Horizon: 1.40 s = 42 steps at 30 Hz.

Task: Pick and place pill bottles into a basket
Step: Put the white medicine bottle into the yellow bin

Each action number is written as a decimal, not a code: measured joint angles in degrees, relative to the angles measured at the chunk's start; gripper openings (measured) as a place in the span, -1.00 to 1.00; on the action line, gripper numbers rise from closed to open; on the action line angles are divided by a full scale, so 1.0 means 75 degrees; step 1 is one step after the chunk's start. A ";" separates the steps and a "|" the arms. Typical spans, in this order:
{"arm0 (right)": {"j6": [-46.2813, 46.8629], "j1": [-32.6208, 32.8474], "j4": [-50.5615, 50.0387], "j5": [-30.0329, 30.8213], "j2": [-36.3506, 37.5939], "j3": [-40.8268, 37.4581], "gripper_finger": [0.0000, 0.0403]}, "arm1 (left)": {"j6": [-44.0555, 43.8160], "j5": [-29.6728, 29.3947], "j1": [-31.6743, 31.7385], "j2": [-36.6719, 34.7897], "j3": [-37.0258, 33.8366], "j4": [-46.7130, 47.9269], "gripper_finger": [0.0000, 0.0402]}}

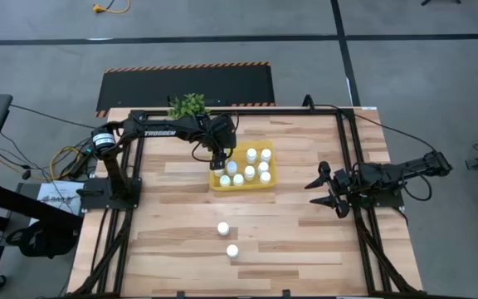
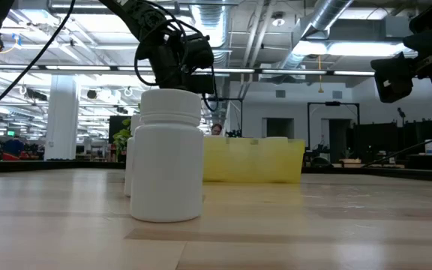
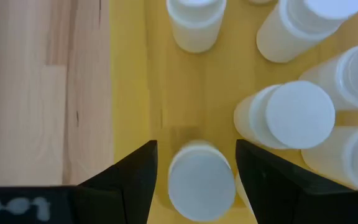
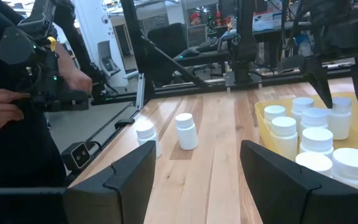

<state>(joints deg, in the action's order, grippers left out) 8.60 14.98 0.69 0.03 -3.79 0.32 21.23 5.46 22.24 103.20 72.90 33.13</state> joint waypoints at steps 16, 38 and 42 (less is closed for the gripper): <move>0.0000 0.0000 -0.0001 0.0000 0.0000 -0.0001 0.12 | 0.1141 -0.0822 -0.0634 -0.0443 0.2299 0.1132 0.02; 0.0000 0.0000 0.0000 0.0000 0.0000 -0.0002 0.12 | -0.2904 -0.1303 -0.3985 -0.0364 0.3759 0.4374 0.02; 0.0000 0.0000 0.0000 0.0000 0.0000 0.0000 0.12 | -0.3496 -0.1309 -0.4306 -0.0385 0.3195 0.3915 0.02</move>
<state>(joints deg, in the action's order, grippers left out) 8.60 14.98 0.69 0.03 -3.79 0.32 -4.99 -4.36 -10.05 100.31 96.87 62.49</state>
